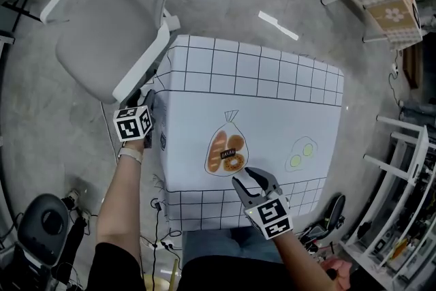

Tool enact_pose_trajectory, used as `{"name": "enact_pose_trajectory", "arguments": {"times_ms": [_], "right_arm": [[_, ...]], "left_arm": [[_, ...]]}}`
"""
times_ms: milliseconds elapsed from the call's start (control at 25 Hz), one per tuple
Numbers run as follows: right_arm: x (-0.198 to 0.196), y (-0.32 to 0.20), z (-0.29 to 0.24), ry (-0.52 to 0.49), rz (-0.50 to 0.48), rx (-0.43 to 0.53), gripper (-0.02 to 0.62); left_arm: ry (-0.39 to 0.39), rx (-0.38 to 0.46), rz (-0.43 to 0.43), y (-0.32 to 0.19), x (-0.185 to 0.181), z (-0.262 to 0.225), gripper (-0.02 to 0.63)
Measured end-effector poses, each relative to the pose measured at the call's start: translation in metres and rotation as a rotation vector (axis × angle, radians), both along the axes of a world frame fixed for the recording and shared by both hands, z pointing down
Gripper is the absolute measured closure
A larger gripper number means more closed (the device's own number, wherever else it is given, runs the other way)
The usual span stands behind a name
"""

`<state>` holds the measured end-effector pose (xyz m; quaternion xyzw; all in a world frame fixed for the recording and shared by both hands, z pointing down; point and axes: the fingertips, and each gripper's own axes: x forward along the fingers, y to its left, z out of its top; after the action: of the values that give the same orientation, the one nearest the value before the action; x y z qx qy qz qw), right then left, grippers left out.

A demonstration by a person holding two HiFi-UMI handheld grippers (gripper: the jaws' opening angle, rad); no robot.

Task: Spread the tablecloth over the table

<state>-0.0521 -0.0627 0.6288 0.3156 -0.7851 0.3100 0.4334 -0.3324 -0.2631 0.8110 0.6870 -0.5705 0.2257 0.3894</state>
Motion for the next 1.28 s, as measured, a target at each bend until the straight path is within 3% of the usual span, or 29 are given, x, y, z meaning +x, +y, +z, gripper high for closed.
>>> {"name": "enact_pose_trajectory", "arguments": {"times_ms": [120,240,360,440,520,600,720,880,960,1160,1280], "right_arm": [[0.002,0.005,0.000,0.001,0.005,-0.001,0.443],[0.005,0.009,0.000,0.000,0.015,-0.003,0.443],[0.008,0.013,0.000,0.001,0.032,-0.006,0.443],[0.011,0.015,0.001,0.005,0.040,-0.008,0.443],[0.015,0.016,0.002,0.008,0.049,-0.010,0.443],[0.019,0.017,0.003,0.011,0.058,-0.013,0.443],[0.023,0.016,0.005,0.012,0.069,-0.016,0.443],[0.022,0.010,0.000,0.004,0.077,-0.004,0.443],[0.020,0.007,-0.003,-0.002,0.075,0.005,0.443],[0.018,0.000,-0.013,-0.027,0.082,0.040,0.439],[0.024,-0.003,-0.019,-0.040,0.096,0.077,0.440]], "left_arm": [[-0.167,-0.011,0.144,-0.010,0.010,0.011,0.477],[-0.246,-0.053,0.233,-0.019,0.016,0.022,0.532],[-0.239,-0.172,0.231,-0.017,0.015,0.048,0.591],[-0.184,-0.259,0.184,-0.010,0.014,0.066,0.592],[-0.115,-0.295,0.120,-0.004,0.016,0.073,0.593],[-0.051,-0.247,0.072,-0.004,0.022,0.069,0.592],[-0.017,-0.155,0.059,0.000,0.027,0.058,0.588],[0.016,-0.118,0.059,0.026,0.025,0.046,0.500],[0.030,-0.102,0.048,0.038,0.019,0.035,0.500],[0.007,-0.028,0.024,0.058,0.006,-0.014,0.503],[-0.042,0.045,0.037,0.070,0.003,-0.057,0.552]]}}
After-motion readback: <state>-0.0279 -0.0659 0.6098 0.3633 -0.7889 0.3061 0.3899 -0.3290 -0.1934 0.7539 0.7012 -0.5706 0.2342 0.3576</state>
